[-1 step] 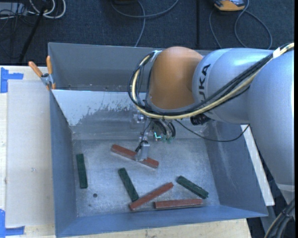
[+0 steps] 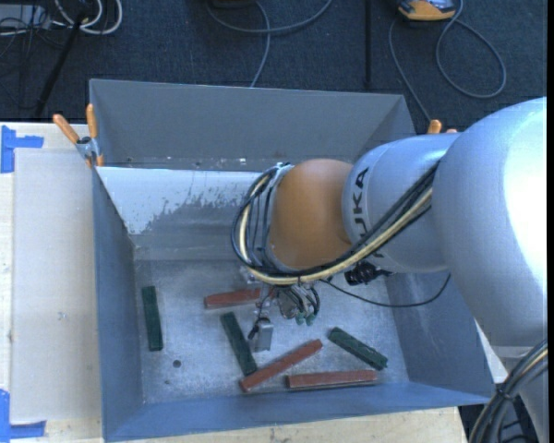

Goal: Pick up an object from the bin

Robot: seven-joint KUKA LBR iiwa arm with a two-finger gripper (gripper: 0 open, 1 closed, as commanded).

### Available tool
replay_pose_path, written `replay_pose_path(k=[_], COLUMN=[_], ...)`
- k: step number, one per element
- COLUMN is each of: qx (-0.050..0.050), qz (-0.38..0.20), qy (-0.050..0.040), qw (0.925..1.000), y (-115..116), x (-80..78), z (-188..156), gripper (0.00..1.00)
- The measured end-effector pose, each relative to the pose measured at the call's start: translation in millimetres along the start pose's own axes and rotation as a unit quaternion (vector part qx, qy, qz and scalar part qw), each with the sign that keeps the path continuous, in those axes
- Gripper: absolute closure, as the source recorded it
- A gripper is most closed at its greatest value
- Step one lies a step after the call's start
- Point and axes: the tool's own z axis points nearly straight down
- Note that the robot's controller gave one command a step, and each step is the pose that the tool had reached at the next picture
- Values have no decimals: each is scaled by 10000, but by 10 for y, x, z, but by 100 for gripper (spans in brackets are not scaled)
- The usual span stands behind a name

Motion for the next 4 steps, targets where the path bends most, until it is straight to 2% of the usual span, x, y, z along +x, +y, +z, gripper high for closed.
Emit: replay_pose_path(k=[1,2,3,4], qx=[-8,-2,-5,-7], qz=[21,-85,-80,-125], qy=[-64,-99,-61,-29], qw=[10000,9999,9999,9999], y=[-4,-261,-257,-289], x=[-46,42,56,519], z=[-51,-1206,-1159,-9], gripper=[100,100,0,0])
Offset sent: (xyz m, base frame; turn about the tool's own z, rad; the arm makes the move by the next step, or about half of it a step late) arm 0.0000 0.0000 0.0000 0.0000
